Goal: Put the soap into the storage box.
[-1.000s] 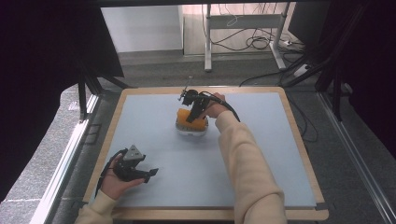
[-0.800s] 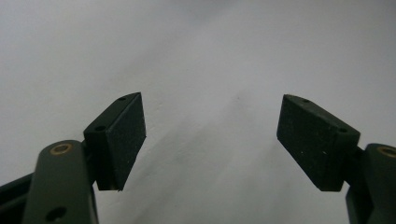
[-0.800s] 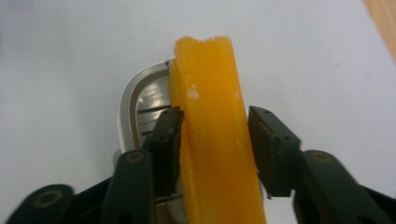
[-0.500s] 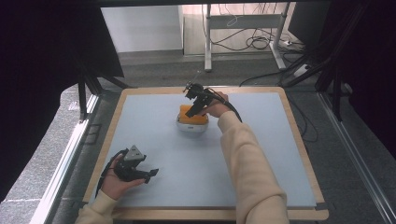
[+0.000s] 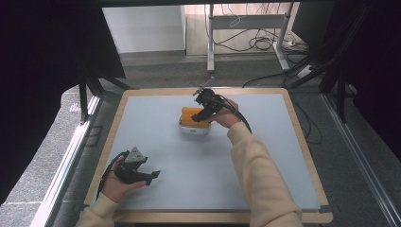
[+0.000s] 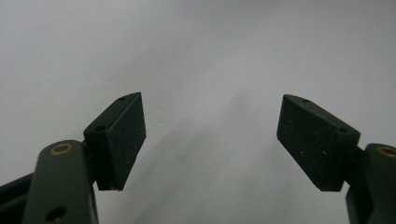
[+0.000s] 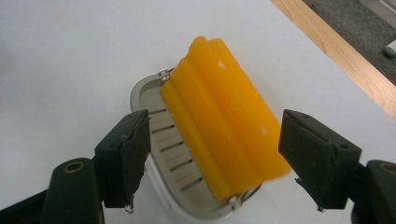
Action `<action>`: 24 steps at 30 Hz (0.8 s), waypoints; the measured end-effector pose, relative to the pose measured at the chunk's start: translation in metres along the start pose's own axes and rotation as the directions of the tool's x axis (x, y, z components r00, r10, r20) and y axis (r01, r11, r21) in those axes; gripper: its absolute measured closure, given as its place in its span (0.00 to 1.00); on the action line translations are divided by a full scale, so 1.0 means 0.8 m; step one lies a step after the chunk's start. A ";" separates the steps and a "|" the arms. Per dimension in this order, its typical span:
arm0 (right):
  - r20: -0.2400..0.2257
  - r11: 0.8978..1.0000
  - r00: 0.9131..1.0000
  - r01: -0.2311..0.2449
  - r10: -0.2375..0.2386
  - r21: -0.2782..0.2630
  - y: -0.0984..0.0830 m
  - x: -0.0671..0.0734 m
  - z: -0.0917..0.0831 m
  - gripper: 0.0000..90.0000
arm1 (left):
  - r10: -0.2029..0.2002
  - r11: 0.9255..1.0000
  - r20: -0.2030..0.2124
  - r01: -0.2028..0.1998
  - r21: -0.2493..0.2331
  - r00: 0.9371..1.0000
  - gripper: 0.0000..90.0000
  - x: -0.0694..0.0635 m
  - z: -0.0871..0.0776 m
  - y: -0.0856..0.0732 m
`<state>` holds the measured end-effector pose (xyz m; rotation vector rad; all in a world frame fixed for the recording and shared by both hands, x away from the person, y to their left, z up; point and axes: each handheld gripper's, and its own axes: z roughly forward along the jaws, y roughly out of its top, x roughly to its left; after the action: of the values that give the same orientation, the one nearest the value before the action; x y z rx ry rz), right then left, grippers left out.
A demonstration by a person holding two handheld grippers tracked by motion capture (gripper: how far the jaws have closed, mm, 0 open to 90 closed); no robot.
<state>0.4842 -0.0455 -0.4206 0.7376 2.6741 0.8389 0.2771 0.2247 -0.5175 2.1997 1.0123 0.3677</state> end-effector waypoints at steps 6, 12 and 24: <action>0.023 0.998 0.999 -0.031 0.032 -0.055 -0.031 0.008 -0.031 0.28 | -0.001 1.000 -0.001 0.001 0.000 1.000 0.26 0.000 -0.001 0.000; 0.060 0.994 0.997 -0.052 0.058 -0.092 -0.070 0.014 -0.057 0.27 | 0.002 1.000 -0.005 -0.002 0.005 1.000 0.26 -0.002 0.000 0.000; 0.087 0.981 0.987 -0.122 0.136 -0.152 -0.189 0.037 -0.102 0.26 | -0.001 1.000 -0.016 0.001 0.008 1.000 0.26 -0.001 0.000 -0.001</action>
<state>0.3696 -0.1742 -0.4459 0.8991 2.4704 0.9929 0.2764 0.2243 -0.5178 2.2069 1.0248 0.3814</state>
